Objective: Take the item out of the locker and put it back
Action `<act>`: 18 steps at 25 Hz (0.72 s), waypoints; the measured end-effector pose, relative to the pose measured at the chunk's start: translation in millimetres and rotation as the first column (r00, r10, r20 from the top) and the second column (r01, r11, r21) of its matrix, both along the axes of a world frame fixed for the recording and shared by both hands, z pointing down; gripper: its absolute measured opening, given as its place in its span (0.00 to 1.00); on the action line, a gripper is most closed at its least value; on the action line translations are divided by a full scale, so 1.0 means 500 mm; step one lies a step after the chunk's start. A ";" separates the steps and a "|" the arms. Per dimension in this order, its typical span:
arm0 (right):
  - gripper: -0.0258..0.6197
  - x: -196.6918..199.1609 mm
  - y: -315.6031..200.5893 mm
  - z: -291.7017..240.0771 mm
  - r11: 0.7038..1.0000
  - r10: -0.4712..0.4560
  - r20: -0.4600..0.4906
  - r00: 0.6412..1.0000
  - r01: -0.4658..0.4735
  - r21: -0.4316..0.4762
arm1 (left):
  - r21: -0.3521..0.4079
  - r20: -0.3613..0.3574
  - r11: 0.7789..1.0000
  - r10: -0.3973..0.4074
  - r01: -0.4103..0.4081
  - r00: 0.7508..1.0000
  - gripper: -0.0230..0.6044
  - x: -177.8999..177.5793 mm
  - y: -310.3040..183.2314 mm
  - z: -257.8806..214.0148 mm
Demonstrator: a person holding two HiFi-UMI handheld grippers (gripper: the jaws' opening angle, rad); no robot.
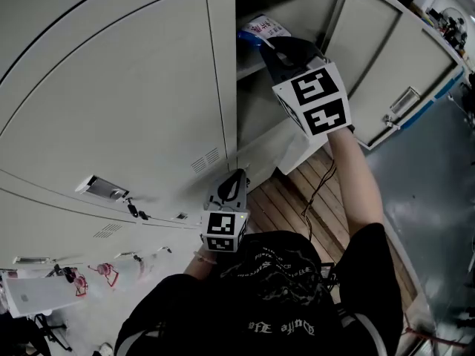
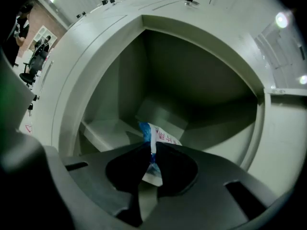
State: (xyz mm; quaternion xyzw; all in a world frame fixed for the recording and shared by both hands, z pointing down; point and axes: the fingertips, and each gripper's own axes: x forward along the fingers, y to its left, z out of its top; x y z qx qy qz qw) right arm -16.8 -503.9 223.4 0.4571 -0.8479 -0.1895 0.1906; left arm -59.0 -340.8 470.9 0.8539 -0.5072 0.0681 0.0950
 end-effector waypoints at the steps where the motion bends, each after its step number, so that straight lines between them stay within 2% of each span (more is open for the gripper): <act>1: 0.09 -0.008 -0.009 0.001 1.000 -0.004 -0.015 1.000 0.004 -0.006 | -0.003 -0.002 1.000 0.001 -0.001 1.000 0.05 -0.002 0.001 0.001; 9: 0.10 -0.033 -0.074 0.022 0.995 -0.014 -0.078 0.997 0.006 -0.102 | -0.008 0.003 0.999 -0.036 0.036 0.999 0.05 -0.034 0.000 0.009; 18: 0.10 -0.042 -0.101 0.039 0.988 -0.026 -0.114 0.993 0.008 -0.155 | -0.024 -0.009 0.998 -0.054 0.053 0.999 0.05 -0.047 -0.001 0.022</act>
